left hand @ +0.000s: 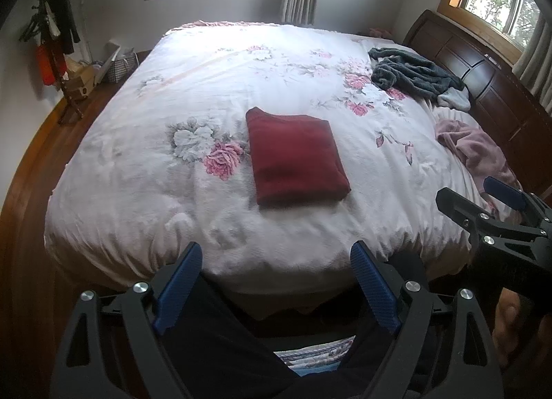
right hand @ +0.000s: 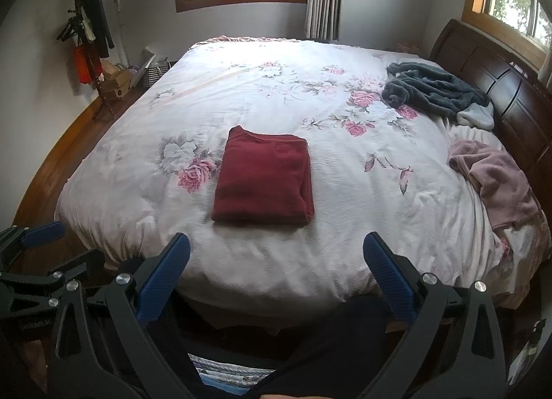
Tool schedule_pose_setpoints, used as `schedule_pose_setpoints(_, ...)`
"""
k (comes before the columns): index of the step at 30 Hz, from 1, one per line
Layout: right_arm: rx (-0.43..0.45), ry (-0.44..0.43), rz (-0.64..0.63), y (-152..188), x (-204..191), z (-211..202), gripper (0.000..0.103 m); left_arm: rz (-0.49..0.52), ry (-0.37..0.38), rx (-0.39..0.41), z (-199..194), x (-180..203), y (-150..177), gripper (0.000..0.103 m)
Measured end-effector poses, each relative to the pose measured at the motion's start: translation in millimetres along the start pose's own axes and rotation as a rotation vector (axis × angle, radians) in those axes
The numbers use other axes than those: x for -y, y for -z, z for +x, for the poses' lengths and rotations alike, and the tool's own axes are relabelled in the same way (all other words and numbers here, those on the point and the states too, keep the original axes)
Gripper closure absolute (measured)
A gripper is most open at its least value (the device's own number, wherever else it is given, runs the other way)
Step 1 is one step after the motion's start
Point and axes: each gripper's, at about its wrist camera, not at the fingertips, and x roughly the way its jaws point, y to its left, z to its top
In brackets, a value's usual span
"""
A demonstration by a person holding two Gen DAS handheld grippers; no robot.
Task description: Fold small clothes
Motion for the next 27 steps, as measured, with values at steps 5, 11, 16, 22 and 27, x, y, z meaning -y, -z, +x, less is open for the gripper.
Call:
schedule_pose_setpoints(5, 0.003, -0.001, 0.001, -0.4, 0.6, 0.2, 0.003, 0.005, 0.0, -0.001, 0.0, -0.3, -0.1, 0.015)
schedule_pose_setpoints(11, 0.005, 0.007, 0.001, -0.6, -0.1, -1.4, 0.003, 0.002, 0.001, 0.0, -1.1, 1.4, -0.7, 0.015)
schedule_pose_setpoints(16, 0.007, 0.007, 0.002, -0.5, -0.8, -1.9, 0.003, 0.004, -0.001, 0.0, -1.2, 1.5, -1.5, 0.015)
schedule_pose_setpoints(22, 0.015, 0.006, 0.003, -2.2, -1.6, -4.3, 0.003, 0.004, 0.0, 0.001, -0.9, 0.8, -1.5, 0.015)
schedule_pose_setpoints(27, 0.026, 0.011, 0.005, -3.0, -4.1, -8.1, 0.003, 0.006, 0.001, 0.001, -1.2, 1.0, -3.5, 0.015)
